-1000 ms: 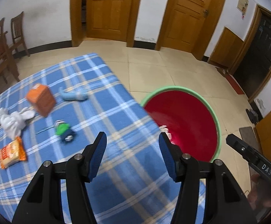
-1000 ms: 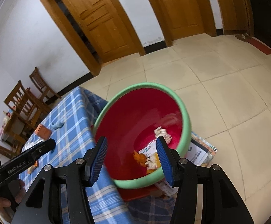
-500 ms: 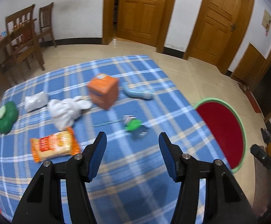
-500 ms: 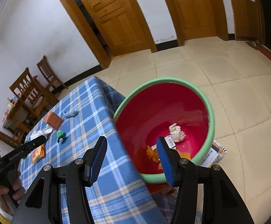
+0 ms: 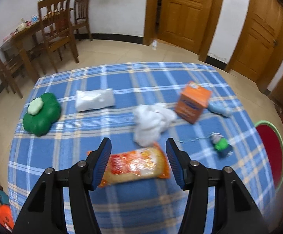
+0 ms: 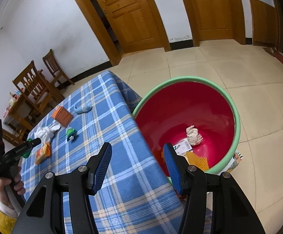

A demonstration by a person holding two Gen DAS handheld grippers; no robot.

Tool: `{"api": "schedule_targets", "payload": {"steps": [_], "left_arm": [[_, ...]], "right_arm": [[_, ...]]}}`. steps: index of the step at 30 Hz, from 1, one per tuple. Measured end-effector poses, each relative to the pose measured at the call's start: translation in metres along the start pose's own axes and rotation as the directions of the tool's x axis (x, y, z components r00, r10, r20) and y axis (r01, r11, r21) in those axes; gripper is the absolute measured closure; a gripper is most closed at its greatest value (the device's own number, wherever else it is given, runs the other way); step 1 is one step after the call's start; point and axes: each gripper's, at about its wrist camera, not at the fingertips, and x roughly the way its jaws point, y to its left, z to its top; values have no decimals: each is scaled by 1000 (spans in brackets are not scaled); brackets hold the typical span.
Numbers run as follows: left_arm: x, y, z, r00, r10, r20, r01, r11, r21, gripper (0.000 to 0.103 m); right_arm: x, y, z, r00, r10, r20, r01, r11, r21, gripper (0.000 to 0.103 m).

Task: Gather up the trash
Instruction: 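Move both open grippers back over the table, then grasp the orange rice-cracker snack bag with the left gripper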

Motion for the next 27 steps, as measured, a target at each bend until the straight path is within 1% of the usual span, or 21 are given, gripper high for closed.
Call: {"api": "schedule_targets", "payload": {"steps": [6,8,11,16,22,27], "left_arm": [[19,32,0,998,59,-34,-61,997,-54,45],[23,39,-3,995,83,-51,-86,994,-61,45],[25,47,-8,993,99,-71,-104,992,-73,45],[19,45,-21,991,94,-95,-100,993,-58,45],[9,34,-35,992,40,-116,-46,998,-51,45],[-1,24,-39,994,17,-105,-22,999,-47,45]], "right_arm": [[2,6,-2,1000,-4,-7,4,1000,-12,46],[3,8,-2,1000,-3,-10,3,1000,-13,46],[4,10,-2,1000,-1,-13,1,1000,-18,46],[7,14,-3,1000,5,-20,-6,1000,-24,46],[8,17,-5,1000,11,-25,-12,1000,-28,46],[8,17,-5,1000,13,-26,-14,999,-28,46]]}}
